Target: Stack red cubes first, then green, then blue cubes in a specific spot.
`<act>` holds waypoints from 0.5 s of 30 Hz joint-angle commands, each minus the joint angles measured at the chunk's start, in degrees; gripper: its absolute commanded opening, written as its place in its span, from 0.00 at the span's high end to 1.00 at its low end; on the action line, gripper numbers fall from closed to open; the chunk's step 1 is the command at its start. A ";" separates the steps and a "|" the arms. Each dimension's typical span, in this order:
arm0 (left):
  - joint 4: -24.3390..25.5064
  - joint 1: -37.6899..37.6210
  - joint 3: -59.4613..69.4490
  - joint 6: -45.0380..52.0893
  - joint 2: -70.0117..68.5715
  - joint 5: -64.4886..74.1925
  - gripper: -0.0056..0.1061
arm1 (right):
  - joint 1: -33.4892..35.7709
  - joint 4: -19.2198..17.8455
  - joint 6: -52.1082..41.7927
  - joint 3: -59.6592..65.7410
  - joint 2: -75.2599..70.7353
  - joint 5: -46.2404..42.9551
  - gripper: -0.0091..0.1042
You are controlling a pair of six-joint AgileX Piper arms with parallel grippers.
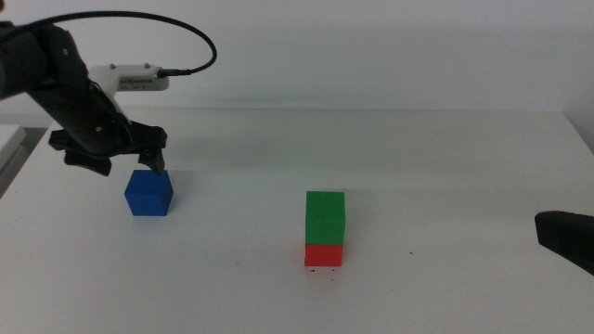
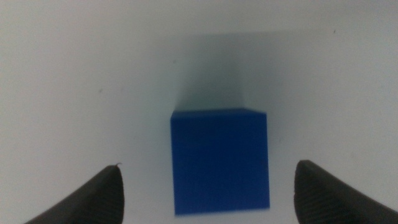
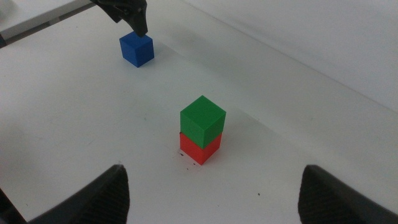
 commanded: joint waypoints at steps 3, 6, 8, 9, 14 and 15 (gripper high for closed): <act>0.24 -0.73 -0.56 0.16 1.29 -2.02 0.11 | 0.08 -0.31 -0.46 0.01 -0.27 -0.55 0.10; -0.27 -0.71 -0.56 1.61 2.63 -2.14 0.11 | 0.08 -0.31 -0.46 0.01 -0.27 -0.55 0.10; -0.42 -0.71 -0.56 1.72 3.57 -2.51 0.11 | 0.08 -0.31 -0.46 0.01 -0.27 -0.55 0.10; -0.42 -0.71 -0.56 1.72 4.14 -2.80 0.11 | 0.08 -0.31 -0.46 0.01 -0.27 -0.55 0.10; -1.33 -0.71 -0.56 1.72 6.06 -4.21 0.11 | 0.08 -0.31 -0.46 0.01 -0.27 -0.55 0.10; -2.16 -0.71 -0.56 1.72 6.29 -4.48 0.11 | 0.08 -0.31 -0.46 0.01 -0.27 -0.55 0.10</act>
